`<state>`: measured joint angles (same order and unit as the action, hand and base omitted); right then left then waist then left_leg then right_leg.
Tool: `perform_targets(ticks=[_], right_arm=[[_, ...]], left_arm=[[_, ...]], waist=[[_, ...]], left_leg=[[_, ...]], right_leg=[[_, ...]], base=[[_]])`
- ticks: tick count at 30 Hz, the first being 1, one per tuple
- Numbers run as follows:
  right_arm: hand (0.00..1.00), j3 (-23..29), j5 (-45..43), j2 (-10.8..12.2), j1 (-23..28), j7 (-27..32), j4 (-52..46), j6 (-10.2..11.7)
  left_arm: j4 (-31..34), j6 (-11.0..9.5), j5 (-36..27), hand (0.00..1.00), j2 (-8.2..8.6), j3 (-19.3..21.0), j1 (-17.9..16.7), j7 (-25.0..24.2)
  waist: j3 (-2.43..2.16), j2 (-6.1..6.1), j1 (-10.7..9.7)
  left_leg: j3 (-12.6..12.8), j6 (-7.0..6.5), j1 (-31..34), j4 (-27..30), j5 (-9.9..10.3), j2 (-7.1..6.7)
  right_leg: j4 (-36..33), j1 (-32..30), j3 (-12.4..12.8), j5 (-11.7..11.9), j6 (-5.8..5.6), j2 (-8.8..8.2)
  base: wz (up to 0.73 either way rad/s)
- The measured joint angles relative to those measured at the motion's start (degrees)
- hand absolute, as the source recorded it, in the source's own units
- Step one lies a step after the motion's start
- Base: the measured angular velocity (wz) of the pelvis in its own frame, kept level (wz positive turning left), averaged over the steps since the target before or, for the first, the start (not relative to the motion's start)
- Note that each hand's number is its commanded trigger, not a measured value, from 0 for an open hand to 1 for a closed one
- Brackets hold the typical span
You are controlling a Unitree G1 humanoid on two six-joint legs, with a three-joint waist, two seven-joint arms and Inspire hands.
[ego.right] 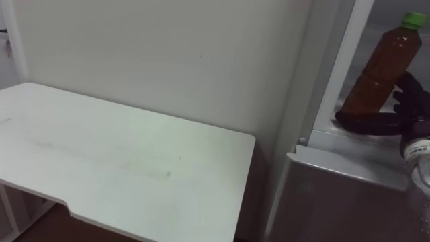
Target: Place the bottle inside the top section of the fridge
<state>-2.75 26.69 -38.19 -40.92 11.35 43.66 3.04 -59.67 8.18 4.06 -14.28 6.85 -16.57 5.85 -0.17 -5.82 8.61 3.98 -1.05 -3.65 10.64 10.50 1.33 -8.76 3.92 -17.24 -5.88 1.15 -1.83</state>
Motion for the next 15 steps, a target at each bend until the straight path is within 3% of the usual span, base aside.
perform_targets(ticks=[5, 7, 15], right_arm=[[0.0, 0.0, 0.1, 0.0, 0.04, 0.66, -0.12, -0.01], [0.0, 0.68, 0.34, 0.0, 1.77, 1.69, -1.92, -0.02], [0.0, 2.44, -0.12, 0.05, 5.24, 6.74, -4.13, -0.15]], left_arm=[[0.0, 0.0, -0.03, 0.0, 0.14, 0.21, 0.02, 0.0], [0.05, -0.04, -0.08, 0.0, 0.21, 0.6, 0.04, -0.05], [0.63, -0.68, -0.04, 0.0, 0.61, 2.07, -0.79, 0.21]], waist=[[-0.09, -0.01, -0.51], [-0.45, -0.12, -0.69], [-0.56, 0.33, -1.6]], left_leg=[[0.49, 0.0, -0.06, -0.15, 0.0, 0.09], [0.58, 0.0, -0.36, -0.36, 0.0, 0.09], [1.56, -0.03, -1.09, -0.92, 0.01, 0.08]], right_leg=[[0.04, -0.21, 0.17, 0.05, 0.07, 0.02], [0.05, -0.06, 0.15, 0.05, 0.06, 0.01], [-0.01, 0.02, 1.42, 0.07, 0.01, 0.07]], base=[[-0.04], [0.0], [-0.07]])
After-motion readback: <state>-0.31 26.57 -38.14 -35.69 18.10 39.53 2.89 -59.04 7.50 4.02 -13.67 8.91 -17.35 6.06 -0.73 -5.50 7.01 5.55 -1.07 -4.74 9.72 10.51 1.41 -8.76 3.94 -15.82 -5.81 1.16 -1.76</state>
